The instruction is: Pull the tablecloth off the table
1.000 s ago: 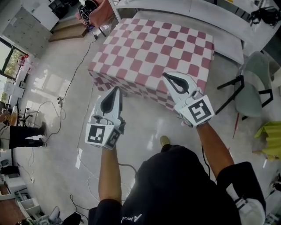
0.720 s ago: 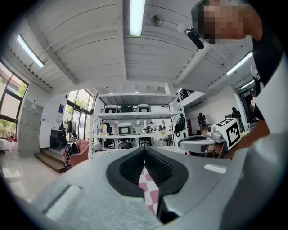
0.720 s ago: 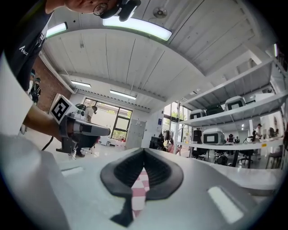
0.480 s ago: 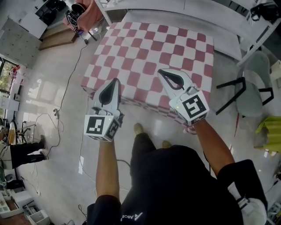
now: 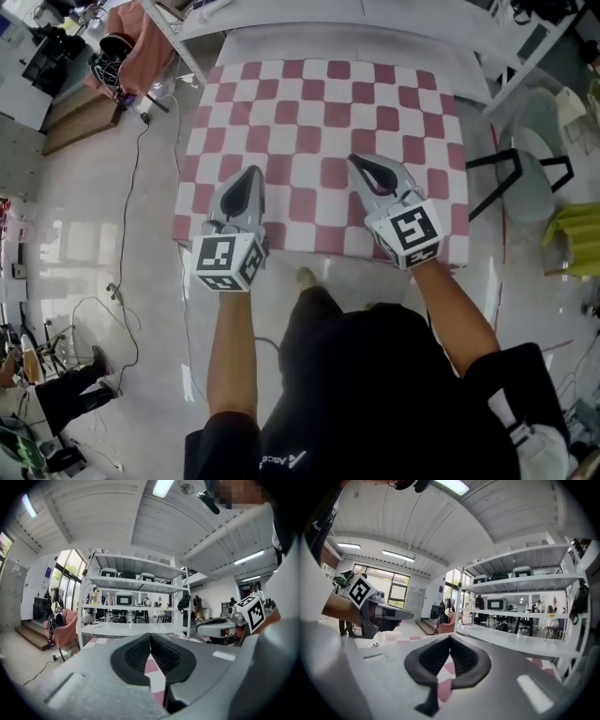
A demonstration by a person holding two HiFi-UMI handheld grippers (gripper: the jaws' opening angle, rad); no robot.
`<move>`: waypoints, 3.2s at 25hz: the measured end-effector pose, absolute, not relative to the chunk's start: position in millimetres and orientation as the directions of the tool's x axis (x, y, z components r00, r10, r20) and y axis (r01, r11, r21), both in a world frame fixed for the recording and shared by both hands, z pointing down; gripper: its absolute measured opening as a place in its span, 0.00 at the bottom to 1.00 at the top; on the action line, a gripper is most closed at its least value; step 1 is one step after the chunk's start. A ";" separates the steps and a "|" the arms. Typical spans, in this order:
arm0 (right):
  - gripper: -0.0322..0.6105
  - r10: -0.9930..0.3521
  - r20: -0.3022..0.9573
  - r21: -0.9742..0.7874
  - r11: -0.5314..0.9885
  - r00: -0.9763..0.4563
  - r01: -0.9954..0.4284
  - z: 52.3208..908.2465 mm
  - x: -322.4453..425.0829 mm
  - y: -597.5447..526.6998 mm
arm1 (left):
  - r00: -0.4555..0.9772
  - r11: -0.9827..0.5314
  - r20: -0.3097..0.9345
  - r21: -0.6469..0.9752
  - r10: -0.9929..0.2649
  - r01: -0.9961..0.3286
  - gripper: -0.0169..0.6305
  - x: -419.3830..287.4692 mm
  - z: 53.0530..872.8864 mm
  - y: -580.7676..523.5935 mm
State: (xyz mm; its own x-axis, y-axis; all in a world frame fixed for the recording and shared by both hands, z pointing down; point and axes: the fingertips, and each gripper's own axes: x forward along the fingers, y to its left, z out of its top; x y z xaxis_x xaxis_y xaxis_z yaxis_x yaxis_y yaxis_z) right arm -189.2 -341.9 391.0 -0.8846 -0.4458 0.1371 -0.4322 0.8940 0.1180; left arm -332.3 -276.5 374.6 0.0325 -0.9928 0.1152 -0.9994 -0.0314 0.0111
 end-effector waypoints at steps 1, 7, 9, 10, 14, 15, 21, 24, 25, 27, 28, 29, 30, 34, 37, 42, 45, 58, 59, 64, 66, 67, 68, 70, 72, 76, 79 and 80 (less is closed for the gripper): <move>0.05 -0.475 0.152 0.113 0.880 -0.867 -0.462 393.6 -196.2 -348.0 | 0.049 -0.046 0.132 0.025 -0.990 -0.999 0.04 -344.1 379.6 -284.3; 0.09 -0.634 0.255 0.079 0.766 -0.730 -0.638 422.7 -205.2 -390.3 | 0.154 -0.133 0.256 0.097 -0.954 -0.986 0.14 -382.7 423.0 -329.7; 0.24 -0.665 0.297 0.065 0.730 -0.685 -0.680 436.6 -203.3 -401.3 | 0.178 -0.153 0.298 0.105 -0.938 -0.983 0.21 -391.6 436.6 -340.9; 0.26 -0.678 0.319 0.062 0.712 -0.662 -0.700 443.9 -201.4 -407.1 | 0.185 -0.158 0.322 0.107 -0.929 -0.982 0.23 -396.2 443.4 -347.2; 0.32 -0.708 0.420 0.046 0.641 -0.568 -0.766 479.4 -190.3 -427.7 | 0.195 -0.154 0.431 0.127 -0.881 -0.980 0.31 -412.3 475.8 -371.0; 0.34 -0.707 0.449 0.038 0.625 -0.546 -0.779 489.8 -187.1 -431.7 | 0.192 -0.150 0.459 0.128 -0.867 -0.980 0.33 -415.2 484.4 -375.8; 0.43 -0.658 0.607 0.013 0.569 -0.446 -0.822 546.8 -169.4 -463.7 | 0.136 -0.086 0.612 0.111 -0.779 -0.990 0.39 -433.2 533.4 -403.8; 0.44 -0.633 0.655 0.004 0.550 -0.414 -0.835 567.5 -163.7 -479.9 | 0.103 -0.058 0.674 0.089 -0.731 -0.994 0.40 -442.6 555.6 -411.0; 0.45 -0.624 0.669 0.002 0.546 -0.405 -0.838 573.4 -163.2 -484.5 | 0.095 -0.051 0.690 0.083 -0.717 -0.995 0.41 -445.3 561.8 -413.7; 0.47 -0.608 0.694 0.003 0.538 -0.386 -0.843 583.3 -162.8 -492.1 | 0.083 -0.043 0.717 0.075 -0.692 -0.996 0.41 -449.3 572.2 -418.9; 0.48 -0.601 0.706 0.004 0.532 -0.375 -0.847 587.8 -162.4 -494.7 | 0.079 -0.041 0.730 0.069 -0.679 -0.997 0.41 -450.6 576.7 -420.6; 0.49 -0.593 0.719 0.006 0.527 -0.363 -0.850 592.2 -161.8 -496.5 | 0.073 -0.040 0.743 0.062 -0.665 -0.997 0.42 -452.0 580.9 -421.7; 0.49 -0.583 0.732 0.006 0.522 -0.352 -0.853 596.5 -161.2 -497.7 | 0.067 -0.039 0.757 0.055 -0.650 -0.998 0.42 -453.5 585.2 -422.2; 0.50 -0.556 0.755 -0.033 0.496 -0.346 -0.868 604.7 -162.3 -500.7 | 0.071 -0.034 0.795 0.063 -0.603 -0.997 0.43 -457.1 602.2 -421.8; 0.48 -0.554 0.756 -0.036 0.498 -0.350 -0.866 606.4 -162.3 -500.8 | 0.066 -0.044 0.798 0.049 -0.600 -0.998 0.42 -456.0 600.2 -424.2; 0.40 -0.545 0.755 -0.032 0.527 -0.366 -0.849 606.5 -168.0 -499.0 | 0.081 -0.084 0.798 0.039 -0.598 -0.996 0.30 -447.7 599.9 -426.0; 0.32 -0.541 0.755 -0.027 0.539 -0.371 -0.842 606.0 -172.1 -498.2 | 0.097 -0.108 0.802 0.041 -0.590 -0.993 0.24 -443.1 599.8 -428.0; 0.06 -0.509 0.765 -0.057 0.558 -0.396 -0.828 607.1 -187.0 -493.6 | 0.145 -0.172 0.781 0.048 -0.607 -0.984 0.05 -421.8 600.8 -429.0; 0.06 -0.501 0.764 -0.077 0.556 -0.408 -0.827 606.8 -187.5 -493.0 | 0.153 -0.173 0.776 0.056 -0.612 -0.983 0.05 -420.0 600.4 -428.2; 0.06 -0.475 0.734 -0.188 0.545 -0.485 -0.817 602.0 -185.7 -481.2 | 0.208 -0.162 0.723 0.134 -0.659 -0.978 0.05 -408.6 594.1 -419.6; 0.06 -0.474 0.707 -0.232 0.545 -0.525 -0.805 595.3 -186.1 -475.6 | 0.222 -0.161 0.692 0.153 -0.687 -0.975 0.05 -404.5 585.2 -415.8; 0.06 -0.474 0.691 -0.256 0.546 -0.546 -0.797 591.4 -186.4 -473.1 | 0.224 -0.160 0.677 0.158 -0.701 -0.974 0.05 -402.8 580.0 -413.8; 0.06 -0.474 0.673 -0.280 0.548 -0.568 -0.789 587.5 -186.3 -470.6 | 0.225 -0.158 0.661 0.161 -0.716 -0.974 0.05 -401.0 575.0 -411.6; 0.06 -0.475 0.635 -0.325 0.550 -0.609 -0.769 580.3 -184.7 -465.2 | 0.222 -0.151 0.630 0.164 -0.744 -0.975 0.05 -396.8 566.2 -406.5; 0.06 -0.477 0.595 -0.367 0.555 -0.647 -0.746 573.4 -180.7 -459.2 | 0.218 -0.148 0.601 0.164 -0.769 -0.975 0.04 -390.6 557.9 -400.5; 0.06 -0.472 0.526 -0.433 0.568 -0.707 -0.700 558.4 -172.4 -449.2 | 0.214 -0.153 0.551 0.156 -0.806 -0.976 0.04 -376.9 540.5 -389.6; 0.06 -0.467 0.487 -0.458 0.583 -0.739 -0.671 546.7 -168.1 -441.5 | 0.214 -0.158 0.517 0.151 -0.829 -0.976 0.04 -367.4 528.1 -381.9; 0.06 -0.465 0.474 -0.464 0.590 -0.748 -0.661 542.5 -166.7 -438.2 | 0.212 -0.158 0.505 0.149 -0.837 -0.976 0.04 -365.0 523.6 -378.7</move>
